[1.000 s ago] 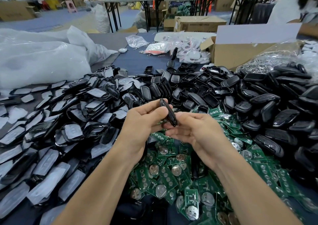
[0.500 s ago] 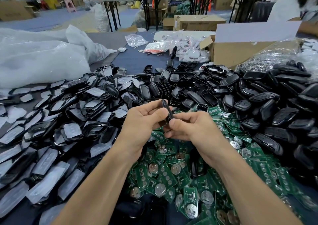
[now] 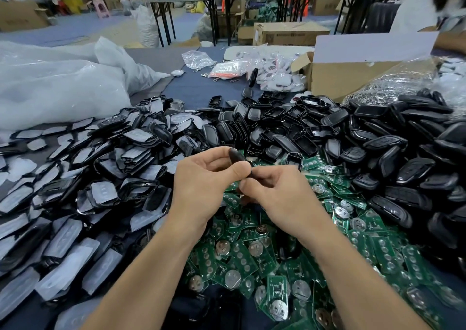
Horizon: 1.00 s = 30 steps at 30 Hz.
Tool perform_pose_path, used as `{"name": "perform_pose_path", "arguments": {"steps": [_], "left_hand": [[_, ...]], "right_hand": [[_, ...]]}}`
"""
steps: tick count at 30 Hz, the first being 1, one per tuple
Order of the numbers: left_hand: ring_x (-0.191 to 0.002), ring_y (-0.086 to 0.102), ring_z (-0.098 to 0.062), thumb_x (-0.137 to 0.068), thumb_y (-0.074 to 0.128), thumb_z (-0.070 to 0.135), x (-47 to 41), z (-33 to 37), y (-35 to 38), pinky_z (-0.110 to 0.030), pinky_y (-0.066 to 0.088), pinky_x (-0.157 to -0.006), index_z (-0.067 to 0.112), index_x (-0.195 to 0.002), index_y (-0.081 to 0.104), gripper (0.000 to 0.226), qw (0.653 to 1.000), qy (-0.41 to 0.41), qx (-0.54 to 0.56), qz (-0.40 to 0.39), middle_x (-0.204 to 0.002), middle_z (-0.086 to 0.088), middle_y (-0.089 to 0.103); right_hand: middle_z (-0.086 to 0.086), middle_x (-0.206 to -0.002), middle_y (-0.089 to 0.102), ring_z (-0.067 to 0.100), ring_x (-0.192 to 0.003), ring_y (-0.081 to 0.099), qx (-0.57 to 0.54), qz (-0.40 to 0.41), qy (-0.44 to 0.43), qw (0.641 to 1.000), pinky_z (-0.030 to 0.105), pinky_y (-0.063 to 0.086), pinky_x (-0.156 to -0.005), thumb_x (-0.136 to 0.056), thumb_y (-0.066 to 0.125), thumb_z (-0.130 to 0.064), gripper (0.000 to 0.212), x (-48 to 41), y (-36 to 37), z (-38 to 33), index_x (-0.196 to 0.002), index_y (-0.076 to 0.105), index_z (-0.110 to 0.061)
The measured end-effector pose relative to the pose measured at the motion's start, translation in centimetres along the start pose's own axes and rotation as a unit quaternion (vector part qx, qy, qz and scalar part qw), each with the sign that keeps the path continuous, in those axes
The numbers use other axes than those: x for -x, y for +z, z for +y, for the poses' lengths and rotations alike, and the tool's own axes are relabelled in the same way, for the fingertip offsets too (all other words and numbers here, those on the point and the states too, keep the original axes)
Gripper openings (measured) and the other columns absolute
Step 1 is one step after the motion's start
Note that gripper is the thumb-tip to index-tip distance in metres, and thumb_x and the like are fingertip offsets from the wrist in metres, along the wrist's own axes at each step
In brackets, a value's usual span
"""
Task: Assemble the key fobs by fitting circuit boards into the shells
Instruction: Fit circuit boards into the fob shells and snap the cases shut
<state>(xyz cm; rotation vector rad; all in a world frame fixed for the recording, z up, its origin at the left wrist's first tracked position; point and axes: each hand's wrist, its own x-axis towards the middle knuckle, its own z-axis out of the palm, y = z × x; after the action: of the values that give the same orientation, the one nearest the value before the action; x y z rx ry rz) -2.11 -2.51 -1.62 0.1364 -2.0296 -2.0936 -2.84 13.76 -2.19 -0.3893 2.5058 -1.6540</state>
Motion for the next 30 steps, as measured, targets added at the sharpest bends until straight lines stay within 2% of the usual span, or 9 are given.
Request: {"name": "perform_pose_path", "arguments": {"steps": [2, 7, 12, 15, 17, 19, 21, 25, 30], "left_hand": [[-0.076, 0.077, -0.014, -0.061, 0.093, 0.035, 0.0, -0.2, -0.1, -0.025, 0.063, -0.074, 0.03, -0.083, 0.08, 0.026, 0.998, 0.026, -0.053, 0.015, -0.081, 0.002, 0.08], [-0.075, 0.071, -0.007, -0.071, 0.085, 0.026, -0.3, -0.1, -0.3, -0.02, 0.057, -0.073, 0.034, -0.085, 0.08, 0.016, 0.993, 0.077, -0.083, -0.032, -0.082, 0.007, 0.078], [-0.069, 0.065, -0.006, -0.073, 0.079, 0.023, -0.4, -0.2, 0.2, -0.023, 0.054, -0.069, 0.036, -0.077, 0.078, 0.013, 0.992, 0.065, -0.096, -0.041, -0.072, 0.01, 0.073], [-0.073, 0.066, -0.009, -0.072, 0.079, 0.024, -0.3, -0.3, 0.2, -0.03, 0.057, -0.075, 0.036, -0.077, 0.078, 0.013, 0.994, 0.053, -0.086, -0.04, -0.076, 0.009, 0.073], [-0.077, 0.066, -0.01, -0.077, 0.08, 0.021, -0.3, -0.2, 0.2, -0.029, 0.057, -0.078, 0.034, -0.08, 0.078, 0.014, 0.997, 0.04, -0.053, -0.044, -0.08, 0.007, 0.074], [-0.083, 0.07, -0.015, -0.087, 0.08, 0.012, -0.3, 0.0, 0.0, -0.031, 0.059, -0.081, 0.031, -0.082, 0.079, 0.02, 0.998, 0.021, -0.008, -0.054, -0.088, 0.0, 0.075], [-0.092, 0.075, -0.024, -0.091, 0.075, 0.005, -0.2, 0.2, -0.2, -0.035, 0.061, -0.086, 0.03, -0.084, 0.08, 0.026, 0.997, 0.012, 0.014, -0.069, -0.097, -0.004, 0.079], [-0.099, 0.077, -0.019, -0.087, 0.079, 0.0, -0.1, 0.4, -0.3, -0.027, 0.059, -0.085, 0.03, -0.096, 0.084, 0.032, 0.996, 0.038, -0.01, -0.077, -0.101, -0.002, 0.081], [-0.098, 0.078, -0.017, -0.079, 0.082, -0.009, -0.1, 0.2, -0.2, -0.024, 0.059, -0.082, 0.033, -0.091, 0.085, 0.044, 0.996, 0.066, -0.011, -0.066, -0.099, 0.002, 0.082]], "right_hand": [[0.004, -0.063, 0.069, 0.016, -0.048, 0.055, 0.064, 0.047, -0.034, 0.996, 0.036, 0.048, -0.049, -0.094, 0.068, -0.036, 0.023, 0.1, 0.3, -0.1, -0.08, 0.075, -0.02], [-0.006, -0.059, 0.072, 0.016, -0.057, 0.068, 0.071, 0.029, -0.028, 0.997, 0.043, 0.058, -0.063, -0.096, 0.068, -0.029, 0.028, 0.0, -0.1, -0.5, -0.072, 0.075, -0.018], [-0.005, -0.06, 0.073, 0.001, -0.043, 0.056, 0.085, 0.005, -0.022, 0.996, 0.016, 0.037, -0.044, -0.096, 0.069, -0.025, 0.027, -0.1, -0.3, -0.4, -0.071, 0.076, -0.016], [-0.008, -0.062, 0.074, -0.001, -0.049, 0.062, 0.071, 0.025, -0.018, 0.997, 0.013, 0.042, -0.048, -0.092, 0.073, -0.028, 0.016, -0.1, -0.4, -0.3, -0.079, 0.08, -0.023], [-0.009, -0.067, 0.076, 0.007, -0.06, 0.071, 0.015, 0.05, -0.008, 0.999, 0.027, 0.059, -0.063, -0.085, 0.078, -0.029, 0.004, 0.0, -0.5, -0.2, -0.086, 0.081, -0.028], [-0.008, -0.071, 0.077, 0.018, -0.066, 0.074, -0.044, 0.089, -0.015, 0.995, 0.043, 0.064, -0.07, -0.079, 0.083, -0.023, 0.014, 0.0, -0.7, -0.3, -0.089, 0.082, -0.034], [-0.007, -0.074, 0.078, 0.019, -0.07, 0.076, -0.079, 0.137, -0.037, 0.987, 0.047, 0.064, -0.073, -0.077, 0.085, -0.015, 0.022, -0.2, -1.0, -0.4, -0.088, 0.083, -0.034], [-0.005, -0.078, 0.079, 0.016, -0.075, 0.077, -0.12, 0.175, -0.067, 0.975, 0.037, 0.064, -0.076, -0.076, 0.085, -0.003, 0.027, -0.3, -1.1, -0.3, -0.088, 0.084, -0.027], [-0.003, -0.076, 0.078, 0.016, -0.072, 0.075, -0.143, 0.18, -0.096, 0.968, 0.024, 0.061, -0.071, -0.073, 0.084, 0.006, 0.032, -0.4, -0.9, -0.4, -0.087, 0.084, -0.023]]}}
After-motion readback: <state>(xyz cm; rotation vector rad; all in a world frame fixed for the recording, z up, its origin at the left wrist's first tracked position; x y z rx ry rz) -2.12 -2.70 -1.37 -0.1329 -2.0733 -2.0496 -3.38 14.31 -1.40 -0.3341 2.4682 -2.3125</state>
